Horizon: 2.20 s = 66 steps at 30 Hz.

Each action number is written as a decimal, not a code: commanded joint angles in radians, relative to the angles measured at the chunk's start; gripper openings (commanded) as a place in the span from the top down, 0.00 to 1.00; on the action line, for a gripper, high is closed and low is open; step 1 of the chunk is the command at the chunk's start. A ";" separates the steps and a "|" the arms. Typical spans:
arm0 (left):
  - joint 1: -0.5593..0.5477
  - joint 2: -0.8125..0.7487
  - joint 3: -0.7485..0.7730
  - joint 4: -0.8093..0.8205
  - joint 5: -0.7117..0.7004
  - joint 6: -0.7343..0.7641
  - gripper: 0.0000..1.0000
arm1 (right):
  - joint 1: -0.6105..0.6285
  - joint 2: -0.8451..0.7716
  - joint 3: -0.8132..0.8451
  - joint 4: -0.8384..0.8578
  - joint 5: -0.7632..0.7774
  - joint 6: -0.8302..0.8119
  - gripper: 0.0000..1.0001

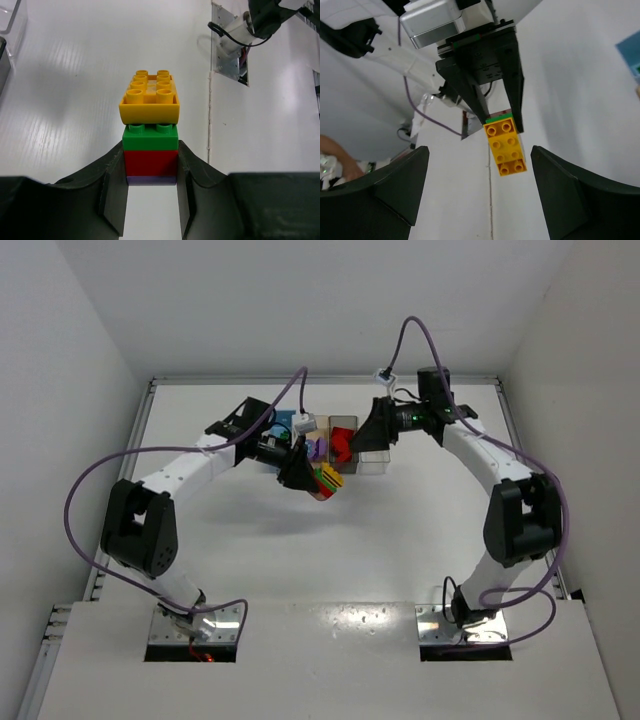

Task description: Sort the legos into containers by color

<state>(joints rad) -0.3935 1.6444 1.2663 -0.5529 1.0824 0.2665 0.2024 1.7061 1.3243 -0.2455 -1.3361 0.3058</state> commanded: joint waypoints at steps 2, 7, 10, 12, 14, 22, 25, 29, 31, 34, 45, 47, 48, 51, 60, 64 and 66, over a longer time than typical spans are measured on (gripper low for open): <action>-0.008 -0.057 0.001 -0.001 0.076 0.056 0.97 | 0.045 0.036 0.050 0.075 -0.158 0.035 0.17; -0.008 -0.057 0.044 -0.010 0.109 0.043 0.97 | 0.066 0.056 0.019 0.109 -0.167 0.035 0.17; -0.008 -0.047 0.056 -0.010 0.122 0.033 0.97 | 0.075 0.056 0.000 0.121 -0.167 0.035 0.17; -0.008 -0.047 0.077 -0.010 0.132 0.024 0.97 | 0.075 0.056 -0.025 0.130 -0.156 0.026 0.17; -0.008 -0.047 0.090 -0.010 0.143 0.014 0.97 | 0.075 0.056 -0.034 0.130 -0.135 0.015 0.17; -0.008 -0.047 0.117 -0.010 0.143 -0.004 0.97 | 0.121 0.066 -0.025 0.130 -0.117 -0.004 0.20; -0.008 -0.038 0.117 -0.010 0.132 -0.004 0.97 | 0.141 0.066 -0.025 0.118 -0.117 -0.025 0.30; -0.008 -0.038 0.127 -0.010 0.132 -0.004 0.97 | 0.161 0.066 0.004 -0.065 -0.055 -0.215 0.41; -0.008 -0.029 0.127 -0.010 0.132 -0.004 0.97 | 0.181 0.066 0.062 -0.305 0.027 -0.451 0.46; 0.001 -0.029 0.127 -0.010 0.132 -0.004 0.97 | 0.181 0.075 0.093 -0.419 0.084 -0.547 0.65; 0.010 -0.058 0.045 -0.010 0.123 0.023 0.97 | 0.085 0.044 0.093 -0.388 0.066 -0.511 0.98; 0.010 -0.058 0.025 -0.010 0.123 0.023 0.97 | 0.069 0.033 0.084 -0.377 0.066 -0.499 0.98; 0.010 -0.058 0.025 -0.010 0.123 0.023 0.97 | 0.057 0.024 0.084 -0.364 0.066 -0.487 0.98; 0.010 -0.058 0.004 -0.010 0.123 0.023 0.97 | 0.031 0.012 0.061 -0.353 0.066 -0.475 0.98; -0.077 -0.026 -0.119 -0.010 -0.227 -0.042 0.97 | 0.003 -0.040 0.019 -0.344 0.098 -0.474 0.98; -0.090 0.060 -0.154 0.004 -0.424 -0.085 0.97 | -0.015 -0.060 0.019 -0.354 0.130 -0.474 0.98; -0.102 0.060 -0.183 0.062 -0.499 -0.108 0.96 | -0.024 -0.069 0.000 -0.367 0.140 -0.484 0.98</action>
<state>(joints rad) -0.4896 1.6958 1.1114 -0.5564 0.7620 0.2005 0.1951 1.6913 1.3373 -0.6140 -1.2037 -0.1612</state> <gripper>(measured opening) 0.416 0.368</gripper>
